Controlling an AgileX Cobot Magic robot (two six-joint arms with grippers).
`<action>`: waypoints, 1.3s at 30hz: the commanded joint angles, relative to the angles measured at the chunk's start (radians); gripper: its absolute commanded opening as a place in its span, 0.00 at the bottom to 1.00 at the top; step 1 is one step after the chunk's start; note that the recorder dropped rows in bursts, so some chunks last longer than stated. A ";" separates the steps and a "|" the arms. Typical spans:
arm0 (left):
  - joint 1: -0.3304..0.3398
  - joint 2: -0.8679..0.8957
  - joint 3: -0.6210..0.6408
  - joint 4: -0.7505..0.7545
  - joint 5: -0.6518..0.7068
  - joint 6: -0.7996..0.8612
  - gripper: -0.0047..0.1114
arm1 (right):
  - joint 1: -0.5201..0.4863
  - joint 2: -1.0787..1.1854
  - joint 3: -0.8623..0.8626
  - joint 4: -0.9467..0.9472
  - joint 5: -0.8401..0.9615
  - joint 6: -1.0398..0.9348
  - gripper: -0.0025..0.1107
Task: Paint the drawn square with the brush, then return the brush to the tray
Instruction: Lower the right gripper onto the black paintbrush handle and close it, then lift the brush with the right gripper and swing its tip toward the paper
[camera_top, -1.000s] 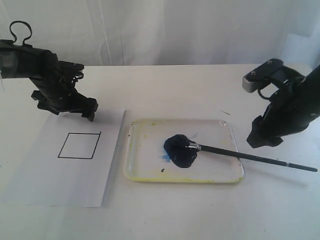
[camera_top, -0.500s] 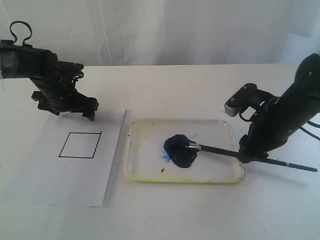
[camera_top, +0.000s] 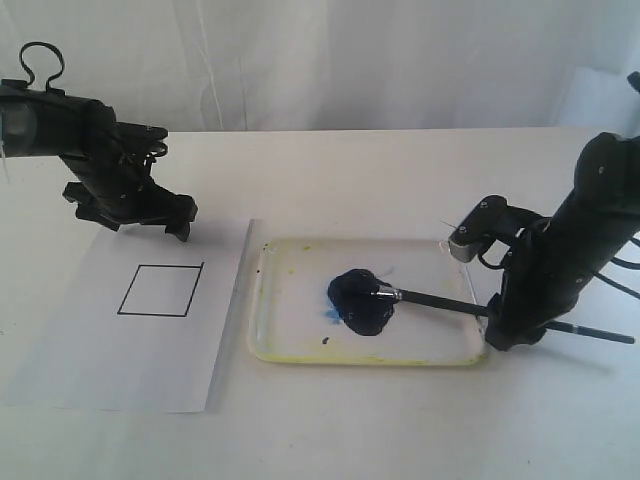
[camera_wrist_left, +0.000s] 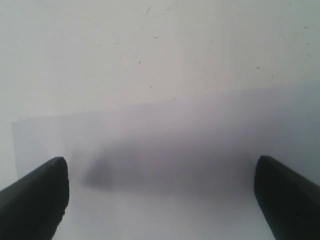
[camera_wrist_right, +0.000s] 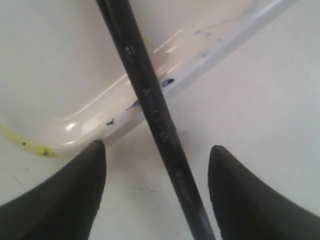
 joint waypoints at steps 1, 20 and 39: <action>-0.001 0.047 0.022 0.018 0.081 0.009 0.94 | 0.001 0.003 -0.005 -0.064 0.001 -0.003 0.52; -0.001 0.047 0.022 0.023 0.085 0.009 0.94 | 0.001 0.018 -0.005 -0.157 -0.041 -0.008 0.38; -0.001 0.047 0.022 0.025 0.089 0.009 0.94 | 0.001 0.011 -0.023 -0.204 0.000 -0.013 0.02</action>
